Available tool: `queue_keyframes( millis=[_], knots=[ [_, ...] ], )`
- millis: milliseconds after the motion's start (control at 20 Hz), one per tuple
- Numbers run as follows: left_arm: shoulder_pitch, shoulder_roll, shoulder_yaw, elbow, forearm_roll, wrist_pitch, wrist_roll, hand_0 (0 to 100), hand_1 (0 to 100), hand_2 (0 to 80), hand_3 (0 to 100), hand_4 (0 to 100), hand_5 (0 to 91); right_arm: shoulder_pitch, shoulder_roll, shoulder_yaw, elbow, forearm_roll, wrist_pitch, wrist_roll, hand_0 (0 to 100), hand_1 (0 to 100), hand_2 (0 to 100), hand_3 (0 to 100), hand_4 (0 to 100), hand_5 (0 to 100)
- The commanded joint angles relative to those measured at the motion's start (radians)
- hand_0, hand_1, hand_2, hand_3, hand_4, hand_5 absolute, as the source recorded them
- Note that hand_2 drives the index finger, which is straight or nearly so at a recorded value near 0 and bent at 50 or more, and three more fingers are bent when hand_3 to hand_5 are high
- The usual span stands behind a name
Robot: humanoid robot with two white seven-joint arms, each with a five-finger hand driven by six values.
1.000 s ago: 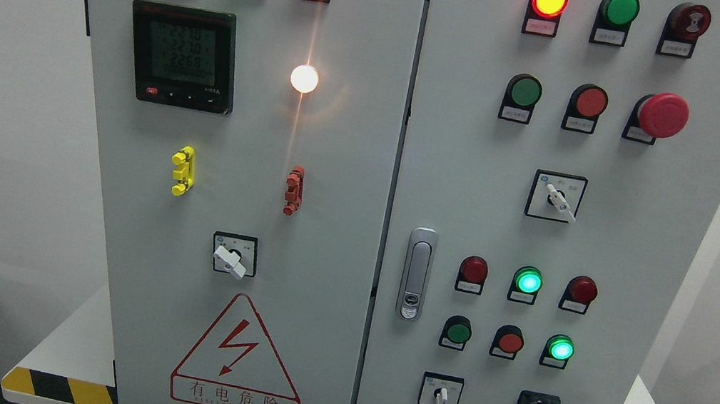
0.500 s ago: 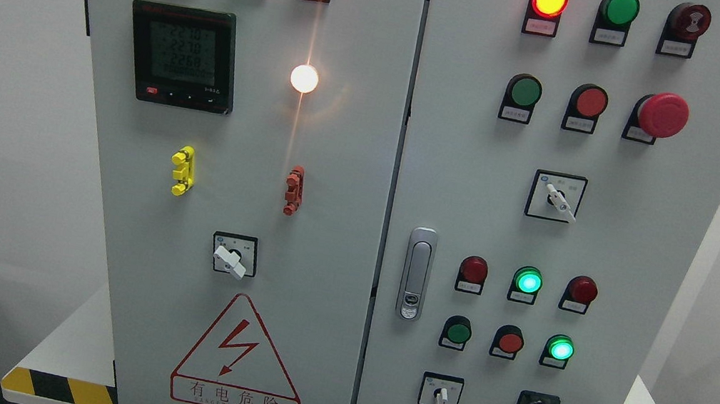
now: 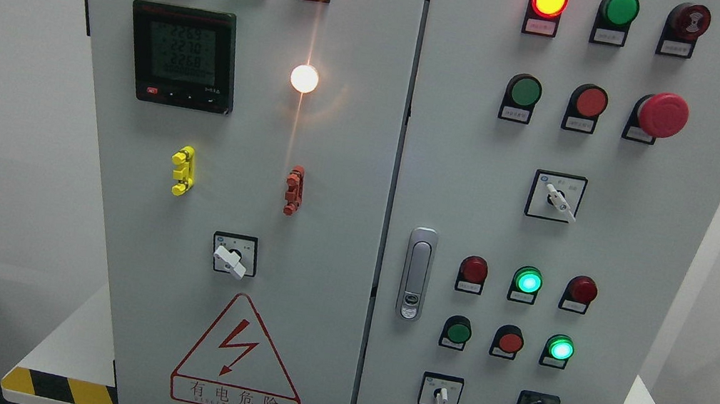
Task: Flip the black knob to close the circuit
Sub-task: 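Raise the right hand up to the black rotary knob, then twist the black knob with the right hand fingers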
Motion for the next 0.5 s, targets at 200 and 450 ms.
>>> queue_keyframes(
  millis=[200,450],
  knots=[
    [0.023,0.0,0.0,-0.031,0.001,0.001,0.001,12,56,0.0,0,0,0.0,-0.002,-0.008,-0.045,0.029,-0.004,-0.004,-0.008,0,0,84,100,87,90],
    [0.023,0.0,0.0,-0.031,-0.001,0.001,0.001,12,56,0.0,0,0,0.0,-0.016,-0.009,-0.056,0.035,-0.01,-0.006,-0.011,0,0,84,100,87,90]
  ],
)
